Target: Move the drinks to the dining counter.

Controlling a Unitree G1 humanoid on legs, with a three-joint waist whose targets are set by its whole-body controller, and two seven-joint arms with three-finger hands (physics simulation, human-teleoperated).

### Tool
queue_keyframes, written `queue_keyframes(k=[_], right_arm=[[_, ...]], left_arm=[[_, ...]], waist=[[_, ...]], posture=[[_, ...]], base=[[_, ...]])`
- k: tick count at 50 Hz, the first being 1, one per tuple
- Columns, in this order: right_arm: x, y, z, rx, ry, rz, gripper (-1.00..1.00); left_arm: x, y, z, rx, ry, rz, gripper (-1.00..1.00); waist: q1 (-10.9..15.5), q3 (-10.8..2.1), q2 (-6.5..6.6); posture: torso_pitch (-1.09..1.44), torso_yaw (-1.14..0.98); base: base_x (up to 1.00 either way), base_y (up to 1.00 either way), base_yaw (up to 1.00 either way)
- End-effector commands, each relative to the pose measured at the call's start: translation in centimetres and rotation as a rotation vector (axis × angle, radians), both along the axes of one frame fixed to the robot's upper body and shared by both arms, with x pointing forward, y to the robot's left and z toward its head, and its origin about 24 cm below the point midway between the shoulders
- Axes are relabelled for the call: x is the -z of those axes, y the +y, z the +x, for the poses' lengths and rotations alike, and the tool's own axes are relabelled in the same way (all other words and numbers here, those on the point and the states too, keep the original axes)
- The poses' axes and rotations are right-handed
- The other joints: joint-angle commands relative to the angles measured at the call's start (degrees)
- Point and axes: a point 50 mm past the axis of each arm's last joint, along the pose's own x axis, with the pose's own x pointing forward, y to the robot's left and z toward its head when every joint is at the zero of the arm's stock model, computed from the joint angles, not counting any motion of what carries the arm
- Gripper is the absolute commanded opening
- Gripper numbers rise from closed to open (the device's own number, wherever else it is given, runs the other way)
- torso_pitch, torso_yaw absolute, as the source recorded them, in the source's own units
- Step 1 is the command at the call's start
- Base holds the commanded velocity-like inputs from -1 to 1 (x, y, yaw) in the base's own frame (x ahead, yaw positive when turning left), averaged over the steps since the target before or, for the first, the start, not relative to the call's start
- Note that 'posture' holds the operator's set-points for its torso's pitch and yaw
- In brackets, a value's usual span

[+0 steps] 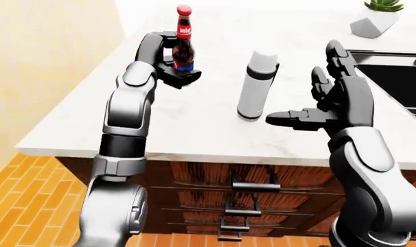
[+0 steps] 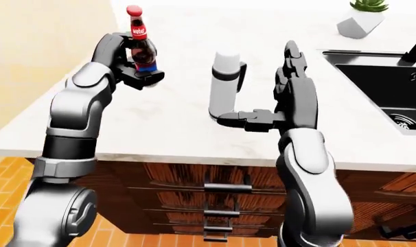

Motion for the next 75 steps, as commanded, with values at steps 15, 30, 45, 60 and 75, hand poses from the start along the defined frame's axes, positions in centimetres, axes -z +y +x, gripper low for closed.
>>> queue_keyframes(k=[15, 30, 45, 60, 75], right_arm=[[-2.6, -0.3, -2.6, 0.007, -0.108, -0.02, 1.0], [-2.2, -0.3, -2.8, 0.018, -0.108, -0.03, 1.0], [-1.9, -0.3, -2.6, 0.014, -0.105, -0.035, 1.0], [-1.3, -0.2, -2.6, 0.012, -0.097, -0.04, 1.0], [-1.1, -0.2, -2.7, 0.012, -0.097, -0.037, 1.0]], left_arm=[[0.7, -1.6, 3.0, 0.02, -0.105, 0.004, -1.0], [2.1, -1.6, 3.7, 0.005, -0.081, 0.017, -1.0], [3.7, -1.3, 3.8, -0.009, -0.038, -0.008, -0.74], [4.8, -1.3, 3.7, -0.007, -0.016, 0.004, -0.2], [4.1, -1.3, 3.8, 0.0, -0.028, 0.038, -0.17]], waist=[[-0.01, -1.95, -0.37], [-0.26, -2.3, -0.35], [-0.35, -2.56, -0.21], [-0.42, -2.78, -0.09], [-0.47, -2.86, -0.03]], posture=[[0.0, 0.0], [0.0, 0.0], [0.0, 0.0], [0.0, 0.0], [0.0, 0.0]], base=[[0.0, 0.0, 0.0], [0.0, 0.0, 0.0], [0.0, 0.0, 0.0], [0.0, 0.0, 0.0], [0.0, 0.0, 0.0]])
